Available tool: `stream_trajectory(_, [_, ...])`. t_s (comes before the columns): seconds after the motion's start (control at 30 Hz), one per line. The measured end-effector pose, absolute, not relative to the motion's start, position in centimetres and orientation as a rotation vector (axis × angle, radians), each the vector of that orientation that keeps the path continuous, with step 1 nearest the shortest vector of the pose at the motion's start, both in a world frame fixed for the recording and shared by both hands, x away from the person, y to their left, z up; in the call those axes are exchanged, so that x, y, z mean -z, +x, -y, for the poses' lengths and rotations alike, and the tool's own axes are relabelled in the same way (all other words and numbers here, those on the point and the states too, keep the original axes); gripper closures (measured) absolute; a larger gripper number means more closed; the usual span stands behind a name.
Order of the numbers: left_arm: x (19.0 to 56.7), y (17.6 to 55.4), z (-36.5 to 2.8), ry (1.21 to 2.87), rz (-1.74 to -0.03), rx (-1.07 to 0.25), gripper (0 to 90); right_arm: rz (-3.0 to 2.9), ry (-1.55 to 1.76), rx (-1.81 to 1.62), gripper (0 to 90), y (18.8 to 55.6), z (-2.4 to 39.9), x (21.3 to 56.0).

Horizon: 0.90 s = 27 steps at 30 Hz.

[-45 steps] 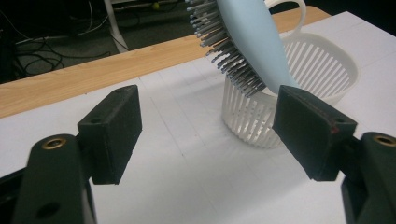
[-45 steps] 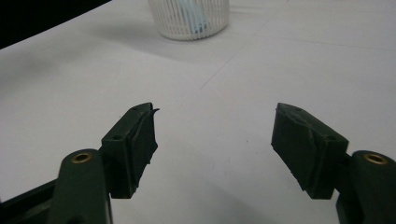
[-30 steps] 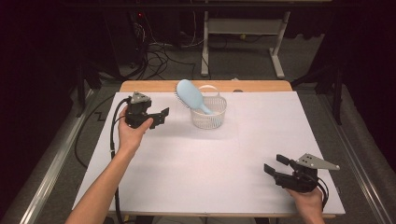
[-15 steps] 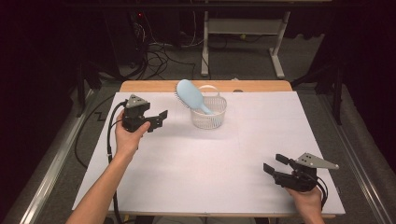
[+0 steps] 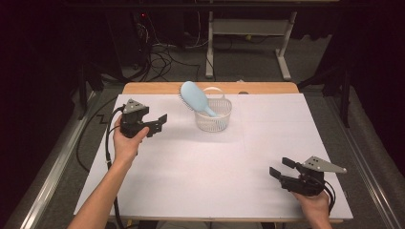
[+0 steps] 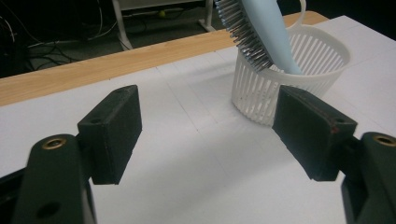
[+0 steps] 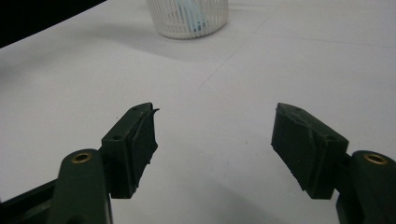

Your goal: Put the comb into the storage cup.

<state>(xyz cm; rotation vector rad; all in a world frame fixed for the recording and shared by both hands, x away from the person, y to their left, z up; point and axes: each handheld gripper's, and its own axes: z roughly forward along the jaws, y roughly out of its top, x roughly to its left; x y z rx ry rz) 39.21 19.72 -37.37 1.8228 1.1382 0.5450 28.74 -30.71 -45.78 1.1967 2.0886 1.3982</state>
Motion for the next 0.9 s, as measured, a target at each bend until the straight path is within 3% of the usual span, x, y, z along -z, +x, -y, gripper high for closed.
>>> stream_trajectory(0.9, [38.05, 38.32, -19.96, 1.842, -1.132, -0.529, 24.6, -2.091, 1.194, -1.396, 31.1, 28.75, 30.66, 45.81])
